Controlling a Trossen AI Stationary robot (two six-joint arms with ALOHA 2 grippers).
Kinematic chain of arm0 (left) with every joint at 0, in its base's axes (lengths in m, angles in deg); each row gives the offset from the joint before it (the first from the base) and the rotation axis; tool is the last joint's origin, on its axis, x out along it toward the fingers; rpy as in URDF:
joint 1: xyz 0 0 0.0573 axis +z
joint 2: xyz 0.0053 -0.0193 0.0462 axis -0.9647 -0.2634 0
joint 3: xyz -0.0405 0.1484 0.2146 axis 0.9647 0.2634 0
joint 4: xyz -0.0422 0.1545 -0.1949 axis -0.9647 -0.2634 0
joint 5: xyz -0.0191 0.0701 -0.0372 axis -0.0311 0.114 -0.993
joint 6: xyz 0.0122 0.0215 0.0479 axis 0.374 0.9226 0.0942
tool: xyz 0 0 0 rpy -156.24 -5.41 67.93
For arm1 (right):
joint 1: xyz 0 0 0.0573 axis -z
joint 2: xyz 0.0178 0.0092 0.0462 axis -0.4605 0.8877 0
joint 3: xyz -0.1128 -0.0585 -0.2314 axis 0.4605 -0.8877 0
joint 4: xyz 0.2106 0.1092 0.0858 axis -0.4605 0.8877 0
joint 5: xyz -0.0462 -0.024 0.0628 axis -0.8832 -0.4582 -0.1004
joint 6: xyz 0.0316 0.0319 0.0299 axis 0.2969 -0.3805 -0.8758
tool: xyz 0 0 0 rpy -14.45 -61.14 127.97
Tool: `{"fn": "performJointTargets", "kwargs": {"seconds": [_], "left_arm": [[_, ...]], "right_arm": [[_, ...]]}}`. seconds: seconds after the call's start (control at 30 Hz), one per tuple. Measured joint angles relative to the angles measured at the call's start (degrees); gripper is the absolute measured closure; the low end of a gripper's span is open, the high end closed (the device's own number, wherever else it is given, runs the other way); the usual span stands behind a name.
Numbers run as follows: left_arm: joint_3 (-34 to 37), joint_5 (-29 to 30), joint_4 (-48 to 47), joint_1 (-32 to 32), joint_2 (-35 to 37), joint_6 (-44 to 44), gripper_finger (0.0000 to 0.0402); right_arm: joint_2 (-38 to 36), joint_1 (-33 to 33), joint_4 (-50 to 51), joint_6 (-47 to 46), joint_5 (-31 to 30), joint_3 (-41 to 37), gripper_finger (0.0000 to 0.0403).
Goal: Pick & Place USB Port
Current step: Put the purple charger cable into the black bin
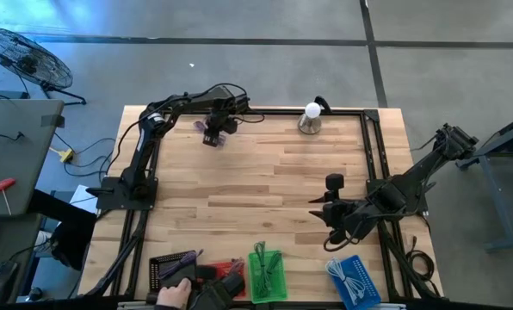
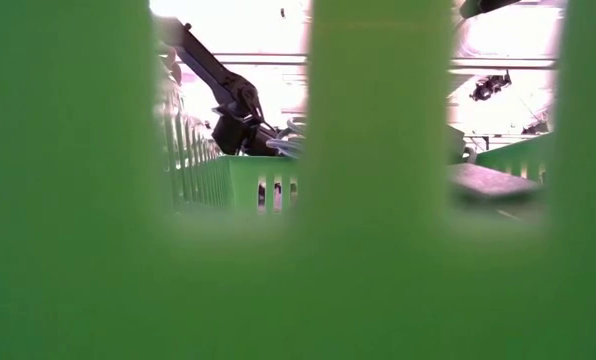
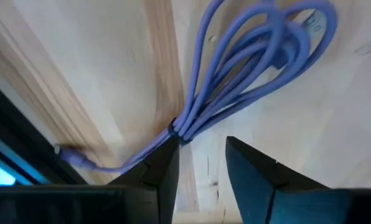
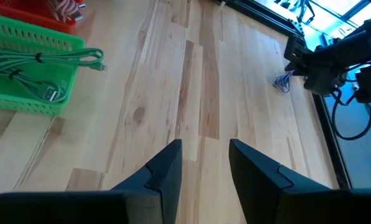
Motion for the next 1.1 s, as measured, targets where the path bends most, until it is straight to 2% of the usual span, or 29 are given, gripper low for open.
{"fn": "performJointTargets", "kwargs": {"seconds": [0.3, 0.53, 0.7, 0.9, 1.0, 1.1], "left_arm": [[0.00, -3.50, 4.30, -0.02, 0.00, 2.25, 0.0273], [0.00, -5.03, 3.84, -0.02, 0.00, 2.25, 0.0272], [0.00, -8.65, 3.71, 0.00, -0.57, 2.21, 0.0272], [-0.13, -5.75, 3.35, -0.15, -1.81, 1.86, 0.0276], [-0.12, -5.58, 3.15, -0.13, -1.86, 1.86, 0.0308], [-0.09, -4.75, 2.43, -0.13, -1.81, 1.79, 0.0376]], "right_arm": [[0.00, 0.01, 0.00, -0.53, 0.35, 0.00, 0.0279], [0.00, 0.02, 0.02, -1.05, 0.96, 0.00, 0.0279], [0.00, 0.02, 0.02, -1.23, 0.96, 0.00, 0.0279], [0.00, 0.00, 0.02, -1.51, 1.36, 0.00, 0.0279], [0.00, 0.00, 0.02, -1.51, 1.36, 0.00, 0.0279], [0.00, 0.00, 0.02, -1.50, 1.36, 0.00, 0.0279]]}}
